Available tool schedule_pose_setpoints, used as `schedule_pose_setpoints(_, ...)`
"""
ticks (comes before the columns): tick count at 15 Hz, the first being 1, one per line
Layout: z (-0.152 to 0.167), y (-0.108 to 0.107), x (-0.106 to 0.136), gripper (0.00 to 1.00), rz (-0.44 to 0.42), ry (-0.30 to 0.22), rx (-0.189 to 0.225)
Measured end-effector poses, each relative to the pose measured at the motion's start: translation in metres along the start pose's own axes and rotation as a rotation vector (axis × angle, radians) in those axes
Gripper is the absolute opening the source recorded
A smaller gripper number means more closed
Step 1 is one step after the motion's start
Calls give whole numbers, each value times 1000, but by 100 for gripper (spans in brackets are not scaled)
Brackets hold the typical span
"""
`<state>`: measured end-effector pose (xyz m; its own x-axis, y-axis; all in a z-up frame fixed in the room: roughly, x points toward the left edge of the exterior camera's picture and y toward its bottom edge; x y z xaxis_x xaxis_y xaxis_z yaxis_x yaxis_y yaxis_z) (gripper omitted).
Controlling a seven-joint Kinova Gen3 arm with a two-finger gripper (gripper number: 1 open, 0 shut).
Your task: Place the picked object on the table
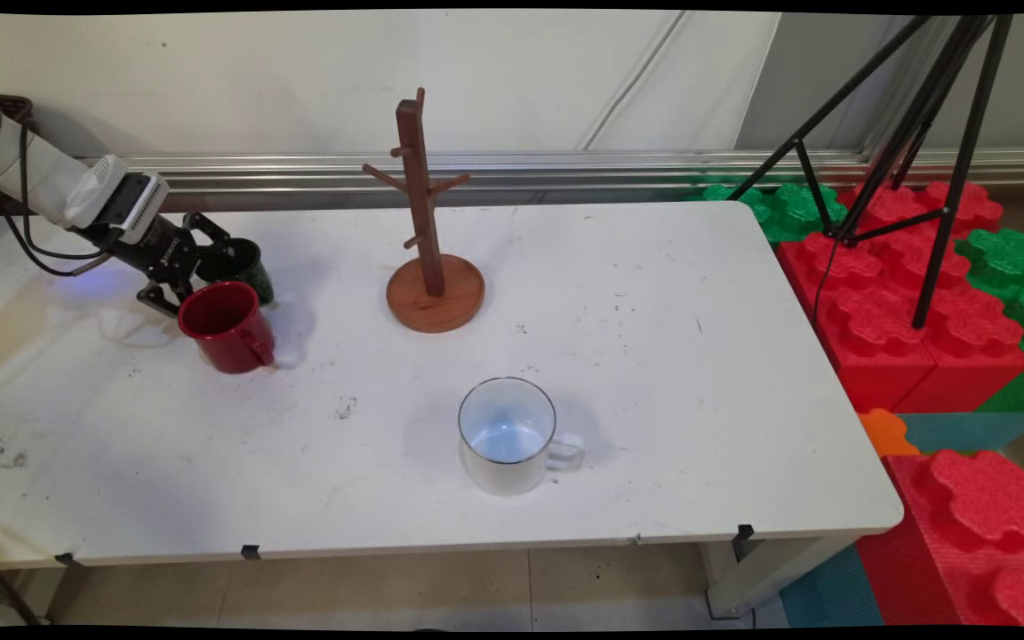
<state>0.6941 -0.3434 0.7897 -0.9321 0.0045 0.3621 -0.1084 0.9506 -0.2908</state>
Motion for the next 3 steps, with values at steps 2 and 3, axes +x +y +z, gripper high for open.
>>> schedule_pose_setpoints(2,-2,0,0,100,0,4,3)
schedule_pose_setpoints(3,-2,-1,1,100,2,6,4)
